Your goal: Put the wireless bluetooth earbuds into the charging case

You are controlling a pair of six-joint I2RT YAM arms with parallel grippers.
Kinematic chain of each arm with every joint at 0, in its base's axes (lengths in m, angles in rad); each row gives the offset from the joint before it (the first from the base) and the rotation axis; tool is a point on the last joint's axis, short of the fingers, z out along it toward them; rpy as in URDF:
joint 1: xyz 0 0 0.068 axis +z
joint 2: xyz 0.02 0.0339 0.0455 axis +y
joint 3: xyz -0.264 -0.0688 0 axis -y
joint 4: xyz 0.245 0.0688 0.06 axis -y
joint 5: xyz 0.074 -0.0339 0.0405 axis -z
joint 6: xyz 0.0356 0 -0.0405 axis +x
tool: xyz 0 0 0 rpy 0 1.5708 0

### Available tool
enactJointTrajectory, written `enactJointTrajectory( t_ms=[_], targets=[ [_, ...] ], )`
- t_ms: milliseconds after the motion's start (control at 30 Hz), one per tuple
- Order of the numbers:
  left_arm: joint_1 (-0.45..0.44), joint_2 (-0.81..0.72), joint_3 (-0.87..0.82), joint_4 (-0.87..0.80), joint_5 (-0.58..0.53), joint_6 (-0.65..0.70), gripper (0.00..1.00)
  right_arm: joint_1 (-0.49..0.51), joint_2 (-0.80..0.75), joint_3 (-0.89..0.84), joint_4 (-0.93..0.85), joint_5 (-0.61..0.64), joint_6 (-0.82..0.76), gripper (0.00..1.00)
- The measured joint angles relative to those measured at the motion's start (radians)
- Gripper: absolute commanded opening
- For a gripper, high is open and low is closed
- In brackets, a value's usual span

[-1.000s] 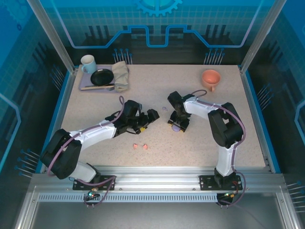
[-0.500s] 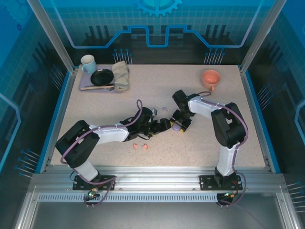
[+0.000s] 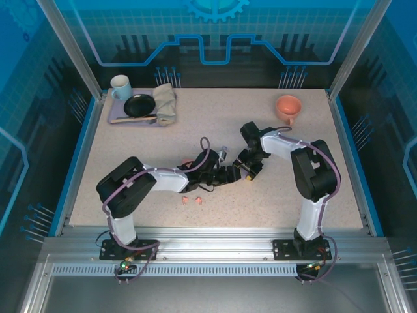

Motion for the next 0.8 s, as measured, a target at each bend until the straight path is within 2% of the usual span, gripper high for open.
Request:
enactJointTrajectory(
  t_ms=[400, 800],
  targets=[
    [0.0, 0.084, 0.052, 0.049, -0.013, -0.005, 0.6, -0.021, 0.0, -0.003, 0.005, -0.045, -0.01, 0.52],
    [0.0, 0.145, 0.065, 0.162, -0.028, -0.087, 0.5, -0.032, 0.0, -0.005, 0.029, -0.067, -0.012, 0.52]
  ],
)
